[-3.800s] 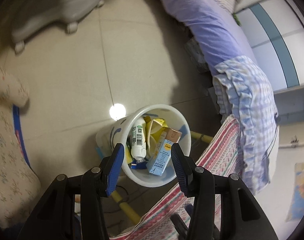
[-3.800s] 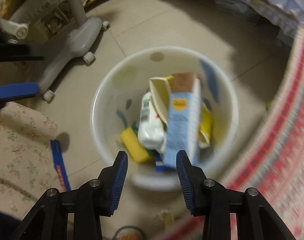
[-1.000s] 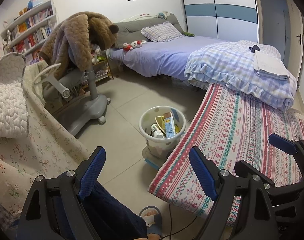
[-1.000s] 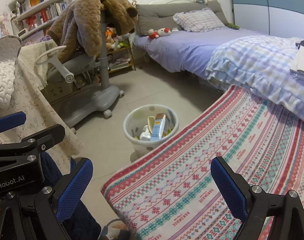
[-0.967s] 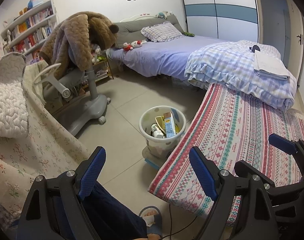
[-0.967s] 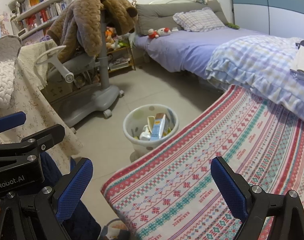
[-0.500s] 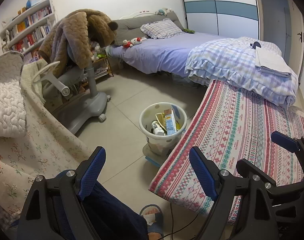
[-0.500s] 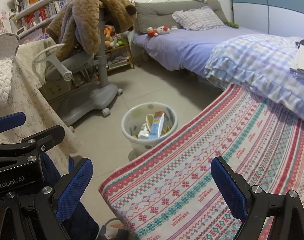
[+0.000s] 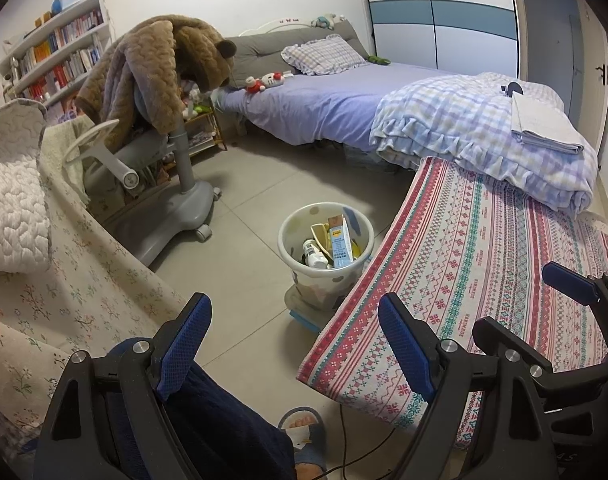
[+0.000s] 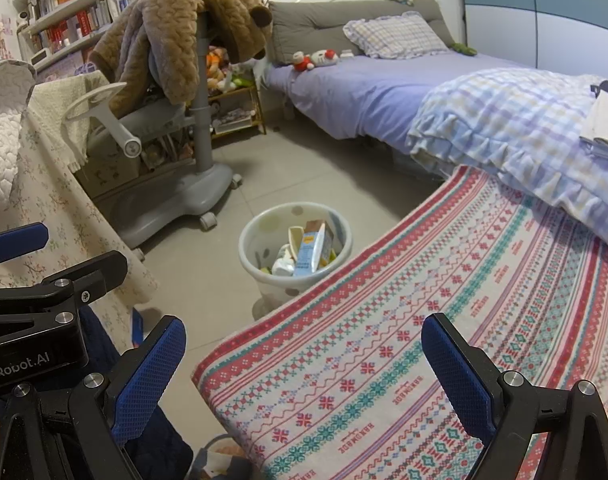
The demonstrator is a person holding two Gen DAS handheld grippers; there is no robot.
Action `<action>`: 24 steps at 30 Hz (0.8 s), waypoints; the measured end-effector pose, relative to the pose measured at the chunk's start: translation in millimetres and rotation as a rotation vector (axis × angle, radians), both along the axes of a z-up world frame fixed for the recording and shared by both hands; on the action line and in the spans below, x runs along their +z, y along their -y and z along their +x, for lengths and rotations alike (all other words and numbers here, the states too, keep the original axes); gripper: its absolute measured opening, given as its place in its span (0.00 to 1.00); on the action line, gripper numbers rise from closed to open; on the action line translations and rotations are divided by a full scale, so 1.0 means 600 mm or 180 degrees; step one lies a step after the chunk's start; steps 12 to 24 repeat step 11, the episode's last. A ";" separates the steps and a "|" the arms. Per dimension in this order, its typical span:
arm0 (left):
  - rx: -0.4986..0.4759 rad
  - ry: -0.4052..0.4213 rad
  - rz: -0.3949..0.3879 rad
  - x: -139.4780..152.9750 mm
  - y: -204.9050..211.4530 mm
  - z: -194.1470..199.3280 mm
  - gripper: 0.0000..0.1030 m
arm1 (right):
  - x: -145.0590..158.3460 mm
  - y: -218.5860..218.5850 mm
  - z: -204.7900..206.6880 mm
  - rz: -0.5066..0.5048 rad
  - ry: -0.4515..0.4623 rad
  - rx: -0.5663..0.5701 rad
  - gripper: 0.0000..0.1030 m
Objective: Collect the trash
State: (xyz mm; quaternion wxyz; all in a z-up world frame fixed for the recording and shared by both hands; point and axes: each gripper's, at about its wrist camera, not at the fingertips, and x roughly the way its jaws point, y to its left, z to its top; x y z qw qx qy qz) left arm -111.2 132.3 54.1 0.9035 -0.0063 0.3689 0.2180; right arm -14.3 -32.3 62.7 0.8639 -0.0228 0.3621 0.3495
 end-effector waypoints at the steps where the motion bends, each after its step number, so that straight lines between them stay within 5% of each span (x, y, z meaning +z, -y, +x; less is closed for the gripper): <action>1: -0.0002 0.0000 -0.0001 -0.001 0.000 0.000 0.85 | 0.000 0.000 0.000 0.0000 0.0002 -0.0001 0.95; 24: -0.0012 -0.0009 -0.0012 -0.004 0.000 0.000 0.85 | -0.001 0.000 0.001 0.0001 0.0004 0.0002 0.95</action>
